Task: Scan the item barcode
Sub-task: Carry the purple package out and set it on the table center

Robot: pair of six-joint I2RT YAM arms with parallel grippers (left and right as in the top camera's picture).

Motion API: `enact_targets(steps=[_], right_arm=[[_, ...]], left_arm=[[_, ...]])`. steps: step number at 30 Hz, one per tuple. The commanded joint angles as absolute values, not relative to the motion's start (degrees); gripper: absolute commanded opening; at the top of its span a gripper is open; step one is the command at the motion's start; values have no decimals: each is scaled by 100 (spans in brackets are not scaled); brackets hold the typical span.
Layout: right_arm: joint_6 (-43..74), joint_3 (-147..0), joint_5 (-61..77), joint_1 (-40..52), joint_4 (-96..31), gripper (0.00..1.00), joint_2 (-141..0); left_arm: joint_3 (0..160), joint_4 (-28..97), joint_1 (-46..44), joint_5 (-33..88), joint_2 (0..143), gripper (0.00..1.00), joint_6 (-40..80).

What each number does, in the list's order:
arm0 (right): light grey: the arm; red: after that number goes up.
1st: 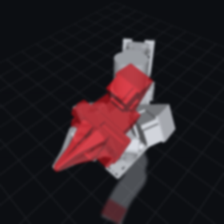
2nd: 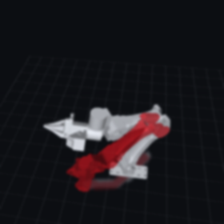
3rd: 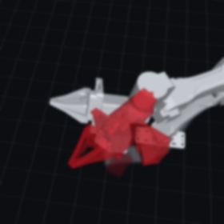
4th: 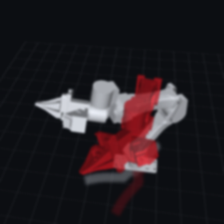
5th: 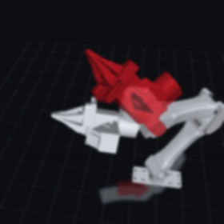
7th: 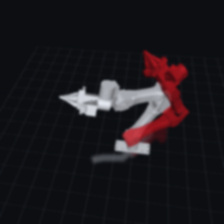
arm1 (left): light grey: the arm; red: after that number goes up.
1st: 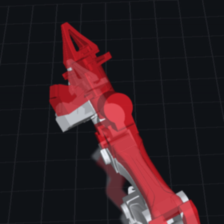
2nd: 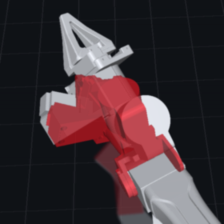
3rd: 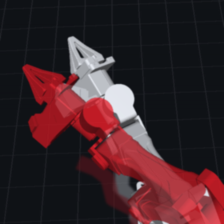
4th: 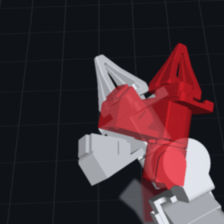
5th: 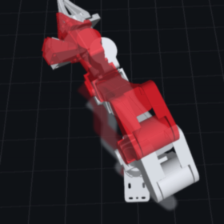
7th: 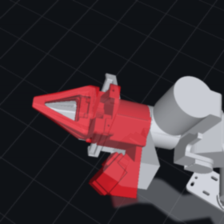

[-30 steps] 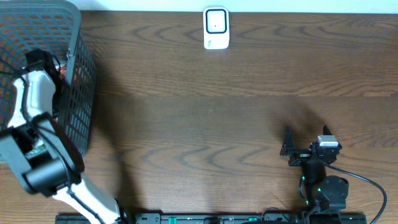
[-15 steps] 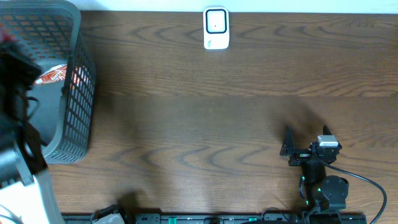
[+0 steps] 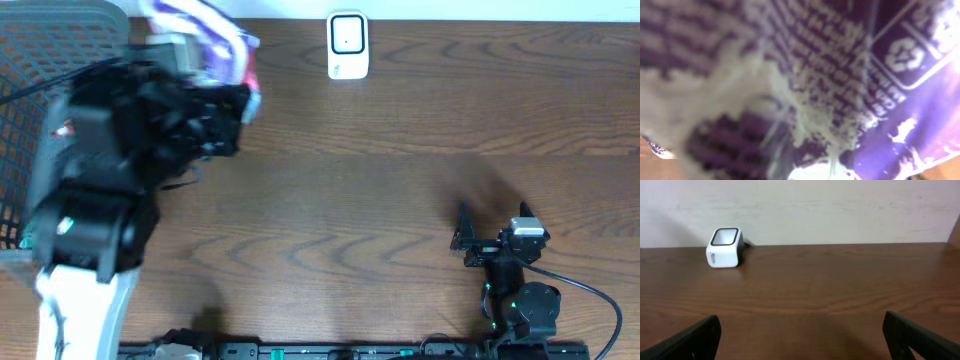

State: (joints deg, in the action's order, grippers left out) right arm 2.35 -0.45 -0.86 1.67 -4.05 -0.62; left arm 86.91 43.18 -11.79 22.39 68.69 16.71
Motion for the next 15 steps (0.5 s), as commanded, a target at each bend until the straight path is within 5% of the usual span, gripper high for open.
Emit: enact_targets(steps=[1, 15], right_arm=[[272, -32, -73, 117, -429, 99, -30], [272, -32, -73, 117, -429, 99, -30]], left_arm=[[8711, 4466, -1472, 2091, 7612, 7, 1291], [8711, 4528, -2853, 2051, 10466, 8, 3087]])
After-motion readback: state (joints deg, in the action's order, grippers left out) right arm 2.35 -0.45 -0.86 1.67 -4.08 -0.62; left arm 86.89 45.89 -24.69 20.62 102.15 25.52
